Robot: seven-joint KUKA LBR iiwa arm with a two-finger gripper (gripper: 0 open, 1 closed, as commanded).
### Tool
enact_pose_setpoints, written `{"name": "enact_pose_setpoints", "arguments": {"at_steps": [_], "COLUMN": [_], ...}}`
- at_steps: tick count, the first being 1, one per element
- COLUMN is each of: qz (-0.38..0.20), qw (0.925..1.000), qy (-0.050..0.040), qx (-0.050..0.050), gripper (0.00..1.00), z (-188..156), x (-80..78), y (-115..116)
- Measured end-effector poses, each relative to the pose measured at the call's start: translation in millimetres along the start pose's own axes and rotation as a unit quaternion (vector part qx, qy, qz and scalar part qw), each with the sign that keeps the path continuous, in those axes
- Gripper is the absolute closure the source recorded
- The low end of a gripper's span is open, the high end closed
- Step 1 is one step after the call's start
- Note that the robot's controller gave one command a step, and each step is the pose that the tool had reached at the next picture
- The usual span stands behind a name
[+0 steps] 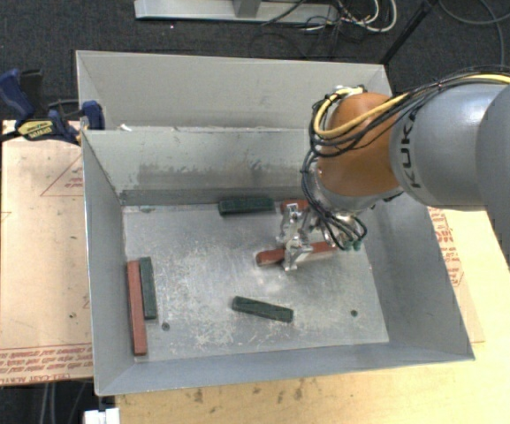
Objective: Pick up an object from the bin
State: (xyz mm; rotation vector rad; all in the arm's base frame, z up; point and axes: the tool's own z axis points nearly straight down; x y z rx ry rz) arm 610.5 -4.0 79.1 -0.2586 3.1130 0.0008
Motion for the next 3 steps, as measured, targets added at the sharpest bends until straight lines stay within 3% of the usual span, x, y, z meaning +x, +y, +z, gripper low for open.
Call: {"name": "enact_pose_setpoints", "arguments": {"at_steps": [1, 2, 3], "qz": [0.0, -0.013, -0.013], "qw": [1.0, 0.9999, 0.9999], "qy": [0.0, 0.0059, 0.0071], "qx": [0.0, 0.0, -0.001], "gripper": [1.0, 1.0, 1.0], "z": [0, -147, -146], "x": [0.0, 2.5, 3.1], "y": [0, -12, -11]}}
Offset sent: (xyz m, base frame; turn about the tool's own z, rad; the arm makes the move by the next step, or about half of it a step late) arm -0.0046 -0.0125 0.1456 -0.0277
